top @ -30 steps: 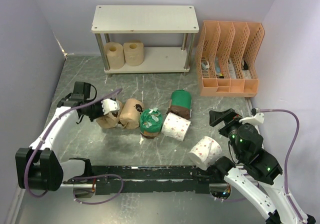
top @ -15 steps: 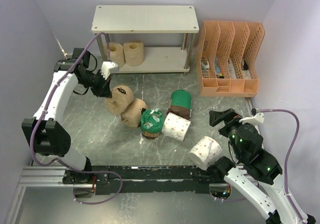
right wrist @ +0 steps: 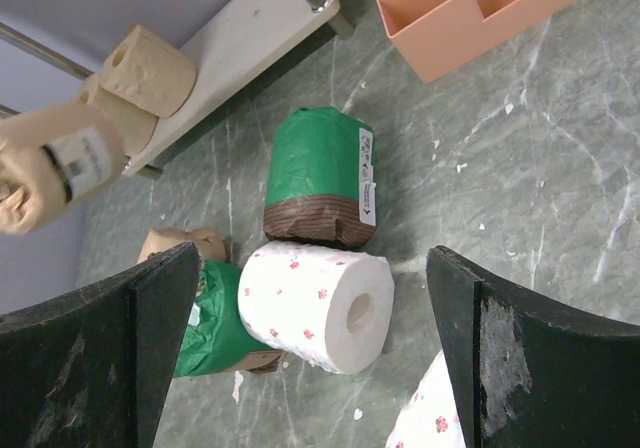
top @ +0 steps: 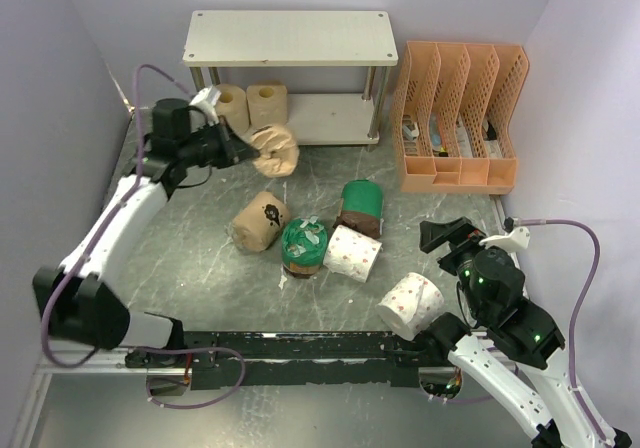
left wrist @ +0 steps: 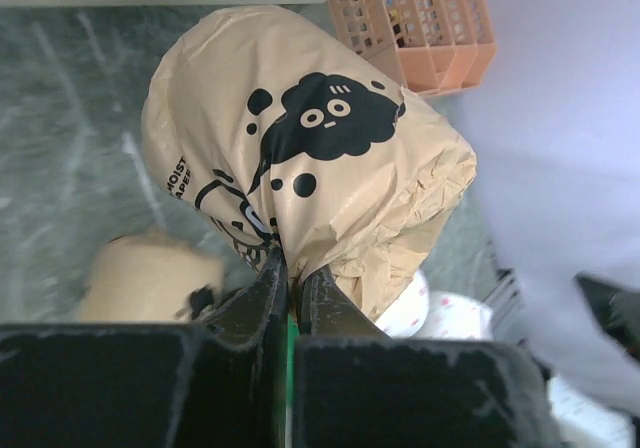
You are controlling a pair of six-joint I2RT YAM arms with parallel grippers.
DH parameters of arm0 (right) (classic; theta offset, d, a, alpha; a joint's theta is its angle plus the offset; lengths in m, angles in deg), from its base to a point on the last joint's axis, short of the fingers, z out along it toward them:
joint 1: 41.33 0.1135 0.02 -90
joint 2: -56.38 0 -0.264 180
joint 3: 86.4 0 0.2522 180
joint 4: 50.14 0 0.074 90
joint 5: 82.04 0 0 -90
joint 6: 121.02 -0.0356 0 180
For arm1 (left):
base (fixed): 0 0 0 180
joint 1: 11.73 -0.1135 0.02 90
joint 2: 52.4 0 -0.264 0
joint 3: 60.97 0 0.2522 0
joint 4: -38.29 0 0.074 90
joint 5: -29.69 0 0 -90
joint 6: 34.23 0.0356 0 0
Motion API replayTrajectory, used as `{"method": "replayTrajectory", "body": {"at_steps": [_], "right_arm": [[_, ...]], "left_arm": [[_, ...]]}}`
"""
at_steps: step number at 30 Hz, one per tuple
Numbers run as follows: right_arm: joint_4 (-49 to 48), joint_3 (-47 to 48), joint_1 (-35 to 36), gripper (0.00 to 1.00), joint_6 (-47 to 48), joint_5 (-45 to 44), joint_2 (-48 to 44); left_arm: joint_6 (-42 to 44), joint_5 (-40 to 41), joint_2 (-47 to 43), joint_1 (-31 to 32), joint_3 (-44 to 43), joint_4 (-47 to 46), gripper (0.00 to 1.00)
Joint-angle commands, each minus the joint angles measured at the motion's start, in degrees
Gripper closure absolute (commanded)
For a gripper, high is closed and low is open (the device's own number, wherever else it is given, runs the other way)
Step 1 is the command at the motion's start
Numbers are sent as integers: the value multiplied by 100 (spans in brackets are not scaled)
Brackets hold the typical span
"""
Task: Place and organize the paper towels onto the shelf
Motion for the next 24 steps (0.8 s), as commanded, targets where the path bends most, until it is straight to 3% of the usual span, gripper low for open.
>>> {"method": "replayTrajectory", "body": {"at_steps": [1,6,11,24], "right_arm": [[220,107,31,4,-185,-165,-18],[347,132,33,4,-356,-252,-37],[446,154,34,4,-475,-371,31],[367,78,30,4,-419,-453,478]], "left_arm": [[-2254,715,918,544,-297,-1320,93],[-2880,1810,1615,1207,-479,-2280,93],[-3625,2686,2399,1475,-1029,-2848,93],[-4323,3276,4004,1462,-2623,-3160,93]]}}
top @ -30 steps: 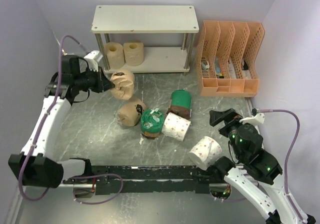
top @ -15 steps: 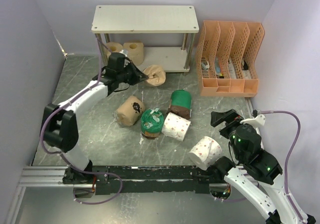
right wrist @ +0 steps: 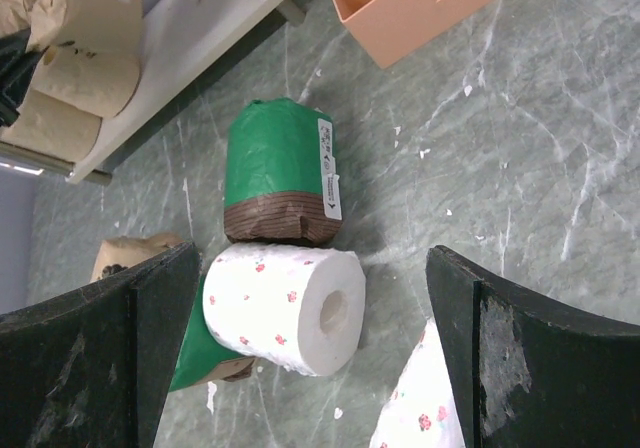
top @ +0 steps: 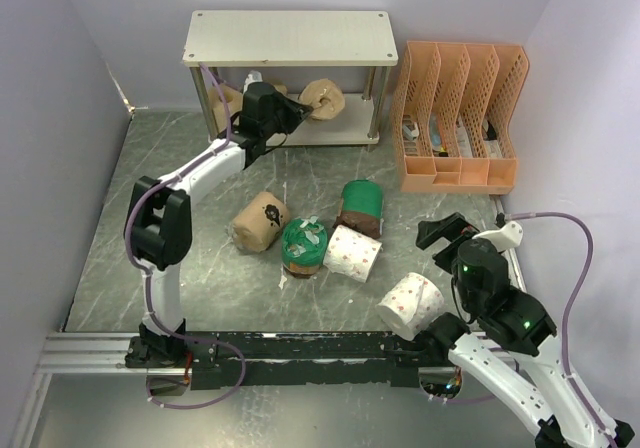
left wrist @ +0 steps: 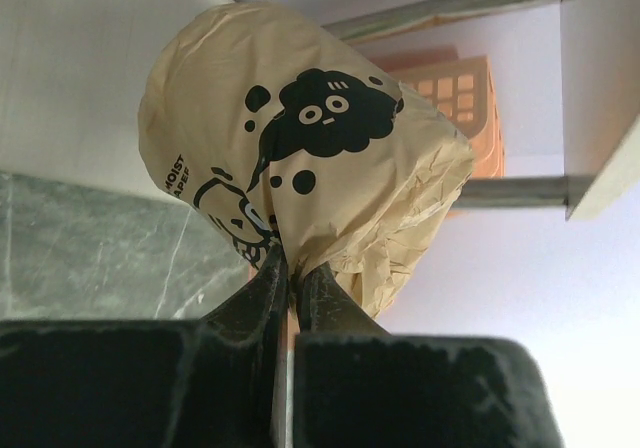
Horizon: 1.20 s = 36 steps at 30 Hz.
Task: Place and organize the paper towels onto the shelf
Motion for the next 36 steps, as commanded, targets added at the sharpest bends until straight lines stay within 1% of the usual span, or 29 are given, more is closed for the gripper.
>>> {"method": "replayTrajectory", "body": {"at_steps": [1,8,16,17,18,19,20,22,23,24,27,29,31,33,36], "right_arm": [[54,42,34,4,-63,-110,33],[31,-1,31,4,-76,-149,-106],[50,45,30,4,-29,-118,234],[56,54,34,4,-32,-123,270],[78,60,33,4,-53,-160,293],[94,63,30,3,-63,-182,297],[99,64,31,3,-60,-192,284],[79,60,31,2,-48,-214,249],[78,52,30,2,-40,-218,223],[65,53,30,2,-34,-212,189],[-18,32,35,2,53,-151,83],[-47,25,30,2,107,-106,45],[-72,29,40,2,134,-63,19],[-123,7,41,2,205,12,-20],[-240,-55,40,2,303,116,-101]], "left_arm": [[-415,219,345,-104,-495,-497,93],[-559,270,672,-197,-674,-544,93],[-828,149,1076,-336,-1032,-291,93],[-799,115,1121,-346,-1077,-282,85],[-698,53,1176,-364,-1149,-276,70],[-589,-20,1203,-373,-1218,-249,48],[-485,-90,1199,-387,-1267,-201,35],[-293,-197,1072,-409,-1188,-174,20],[-188,-214,950,-417,-1087,-179,5],[-80,-224,809,-419,-945,-210,0],[283,-272,256,-419,-474,-298,1],[718,-400,-200,-402,-113,-235,1],[1449,-587,-710,-338,293,-34,1],[2732,-975,-1185,-253,583,311,1],[5058,-2101,-1921,-248,1257,800,1]]}}
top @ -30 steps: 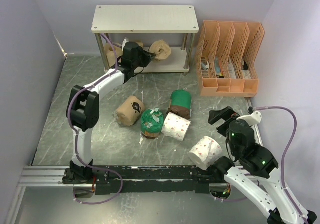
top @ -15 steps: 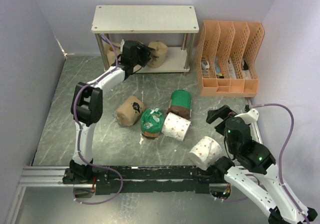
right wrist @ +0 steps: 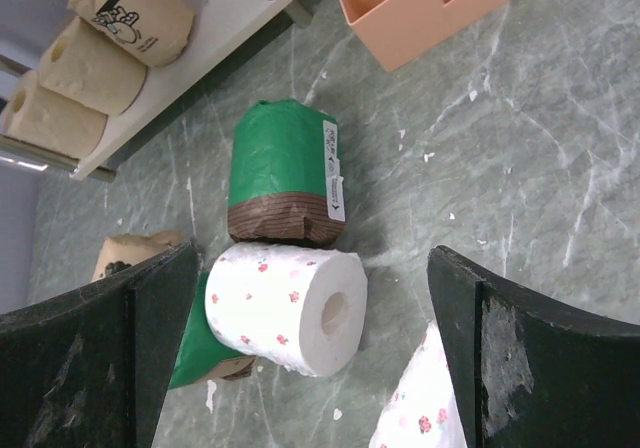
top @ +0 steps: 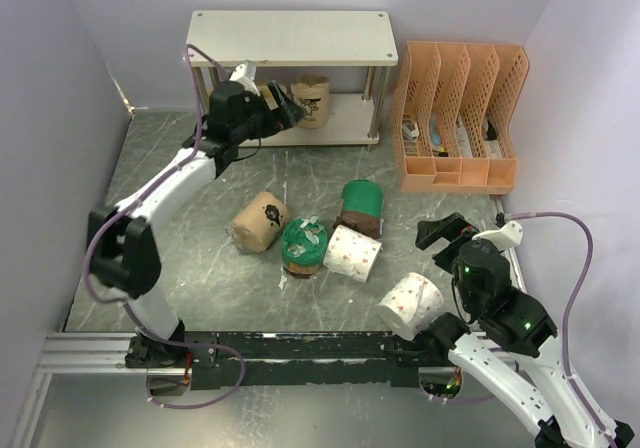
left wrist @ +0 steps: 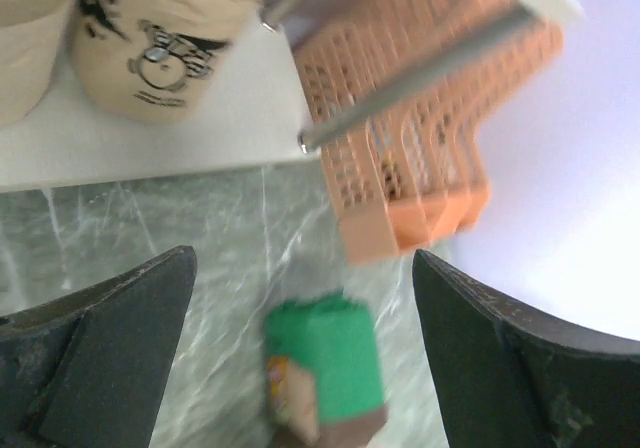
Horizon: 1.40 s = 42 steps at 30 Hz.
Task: Place and organize the paper towels onto the shelf
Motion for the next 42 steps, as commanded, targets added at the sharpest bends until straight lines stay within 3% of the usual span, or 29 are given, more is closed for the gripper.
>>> {"method": "replayTrajectory", "body": {"at_steps": [1,3,5,8,10,14,17,28,42], "right_arm": [[-251,-75,34,2,214,134,-179],[-304,-100,40,2,266,204,-249],[-354,-108,34,2,327,290,-332],[-446,-150,33,2,431,429,-462],[-509,-179,39,2,479,481,-555],[-638,-223,38,2,599,571,-597],[-615,-197,44,2,621,635,-508],[-599,-262,42,3,526,714,-788],[-473,-225,41,3,387,525,-790]], "left_arm": [[4371,-1776,-1260,94,765,913,1],[6414,-2342,-1770,97,1103,2040,1],[8157,-2183,-2390,97,1531,2838,1],[9728,-865,-3271,89,2679,3073,1],[10511,-423,-3811,53,3417,3087,1],[11755,-1314,-5056,-251,4557,3225,1],[12051,-1853,-5714,-298,4986,3186,1],[12479,-2195,-5453,-377,5155,2847,1],[12781,-2544,-3843,-518,4539,2537,8]]}}
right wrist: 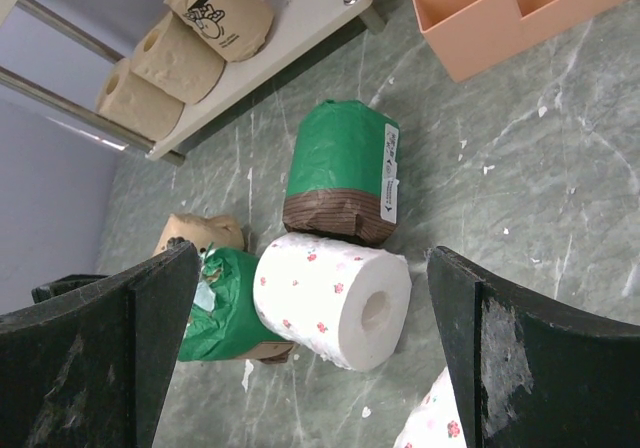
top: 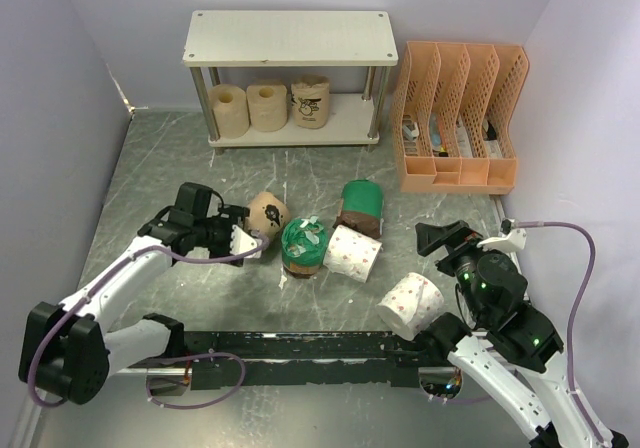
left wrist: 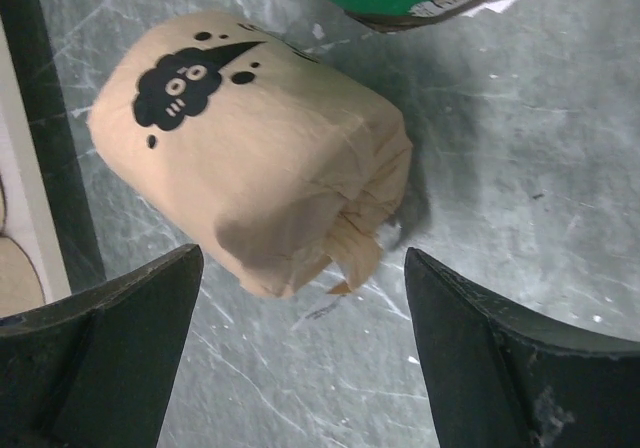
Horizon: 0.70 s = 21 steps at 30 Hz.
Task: Place and organize the paper towels onto the shelf
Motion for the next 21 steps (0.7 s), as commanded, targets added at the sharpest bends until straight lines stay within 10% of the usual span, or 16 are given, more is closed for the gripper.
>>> {"method": "replayTrajectory", "body": {"at_steps": [1,9,21], "right_arm": [[36,-6,41,3,-37,-104,-90],[18,-9,47,3,-20,-131,-26],[-13,-2,47,3,34,-136,80]], "left_arm": [[138,-437,244,-39,-328,-439,8],[25,-423,637,-39,-444,-726,12],[-491,-251,957,-30,16,-1469,51]]}}
